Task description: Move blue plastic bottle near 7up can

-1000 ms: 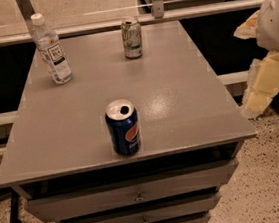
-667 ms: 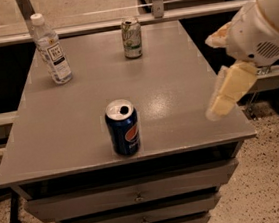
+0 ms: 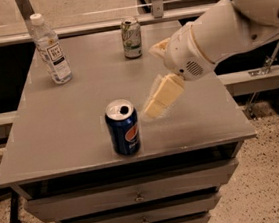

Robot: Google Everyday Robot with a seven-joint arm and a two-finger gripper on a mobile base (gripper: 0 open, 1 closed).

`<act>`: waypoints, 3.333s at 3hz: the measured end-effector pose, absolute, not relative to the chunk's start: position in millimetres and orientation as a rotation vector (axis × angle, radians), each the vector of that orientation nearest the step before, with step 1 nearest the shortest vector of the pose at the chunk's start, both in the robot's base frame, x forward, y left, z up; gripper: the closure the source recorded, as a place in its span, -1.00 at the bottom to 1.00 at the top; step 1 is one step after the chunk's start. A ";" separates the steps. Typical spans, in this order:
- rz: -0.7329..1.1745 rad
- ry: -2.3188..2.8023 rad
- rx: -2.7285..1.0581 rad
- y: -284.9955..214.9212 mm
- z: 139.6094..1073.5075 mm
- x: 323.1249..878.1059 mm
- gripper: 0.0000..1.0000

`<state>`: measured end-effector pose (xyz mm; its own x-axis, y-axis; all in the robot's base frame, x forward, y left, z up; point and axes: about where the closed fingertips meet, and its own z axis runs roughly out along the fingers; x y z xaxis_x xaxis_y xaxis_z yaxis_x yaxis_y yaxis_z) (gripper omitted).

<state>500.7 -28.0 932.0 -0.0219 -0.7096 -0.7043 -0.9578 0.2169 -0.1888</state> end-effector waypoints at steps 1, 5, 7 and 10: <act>0.500 1.701 -1.506 33.0 934.6 518.9 -1.00; 0.628 1.648 -1.295 84.3 944.5 528.9 -1.00; 0.662 1.599 -1.206 133.8 943.1 550.4 -1.00; 0.624 1.484 -1.086 156.4 939.8 618.5 -1.00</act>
Offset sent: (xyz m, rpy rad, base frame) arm 0.0120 0.0480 -0.0010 0.0703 -0.0195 0.0244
